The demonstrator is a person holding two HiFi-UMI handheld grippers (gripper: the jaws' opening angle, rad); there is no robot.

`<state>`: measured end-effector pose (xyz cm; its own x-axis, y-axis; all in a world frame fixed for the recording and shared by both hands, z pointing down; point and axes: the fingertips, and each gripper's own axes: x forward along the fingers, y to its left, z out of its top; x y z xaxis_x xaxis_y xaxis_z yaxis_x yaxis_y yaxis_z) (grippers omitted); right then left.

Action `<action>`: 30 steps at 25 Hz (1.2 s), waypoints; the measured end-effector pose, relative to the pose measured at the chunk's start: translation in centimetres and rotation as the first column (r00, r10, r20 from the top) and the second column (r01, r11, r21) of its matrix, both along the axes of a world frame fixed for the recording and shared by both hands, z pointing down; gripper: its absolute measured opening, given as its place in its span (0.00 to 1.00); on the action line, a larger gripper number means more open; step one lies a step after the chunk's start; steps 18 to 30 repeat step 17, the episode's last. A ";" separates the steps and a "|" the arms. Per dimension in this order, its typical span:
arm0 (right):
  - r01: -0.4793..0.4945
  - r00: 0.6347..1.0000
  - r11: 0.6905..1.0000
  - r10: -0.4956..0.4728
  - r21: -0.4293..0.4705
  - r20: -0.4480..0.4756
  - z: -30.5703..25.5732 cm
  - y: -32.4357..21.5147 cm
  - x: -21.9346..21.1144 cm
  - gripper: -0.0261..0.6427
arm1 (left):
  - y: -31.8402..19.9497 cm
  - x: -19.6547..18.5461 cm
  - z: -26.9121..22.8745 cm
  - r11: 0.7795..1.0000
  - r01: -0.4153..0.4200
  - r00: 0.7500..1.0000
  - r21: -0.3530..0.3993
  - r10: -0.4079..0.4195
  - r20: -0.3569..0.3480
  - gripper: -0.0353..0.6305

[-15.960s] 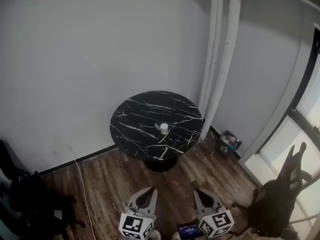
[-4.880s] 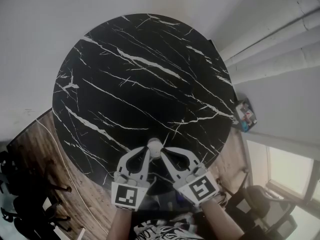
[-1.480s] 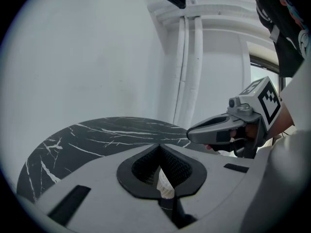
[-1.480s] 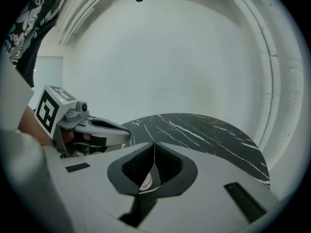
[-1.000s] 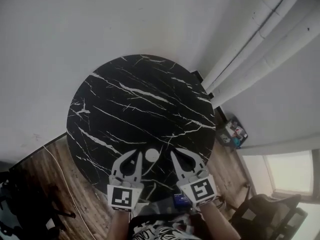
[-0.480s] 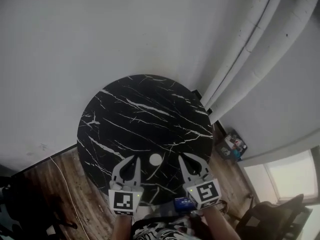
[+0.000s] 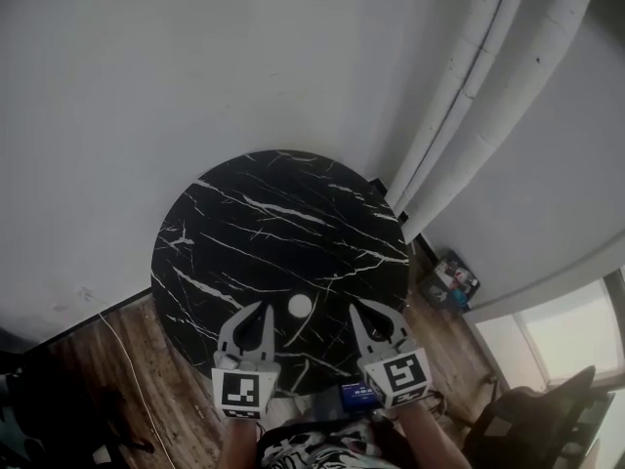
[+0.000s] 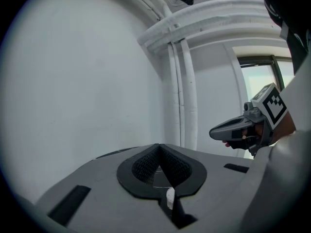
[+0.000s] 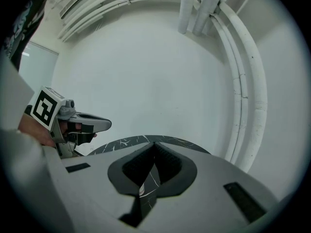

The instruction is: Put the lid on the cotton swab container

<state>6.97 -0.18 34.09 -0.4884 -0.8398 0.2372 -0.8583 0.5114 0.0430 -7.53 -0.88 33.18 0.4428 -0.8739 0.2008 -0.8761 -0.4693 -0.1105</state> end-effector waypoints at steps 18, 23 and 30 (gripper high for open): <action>0.000 1.000 1.000 0.000 -0.002 0.008 0.2 -0.3 0.9 0.06 | -0.1 0.5 0.3 1.000 0.001 1.000 -0.011 -0.001 -0.014 0.07; 0.000 1.000 1.000 0.000 -0.002 0.008 0.2 -0.3 0.9 0.06 | -0.1 0.5 0.3 1.000 0.001 1.000 -0.011 -0.001 -0.014 0.07; 0.000 1.000 1.000 0.000 -0.002 0.008 0.2 -0.3 0.9 0.06 | -0.1 0.5 0.3 1.000 0.001 1.000 -0.011 -0.001 -0.014 0.07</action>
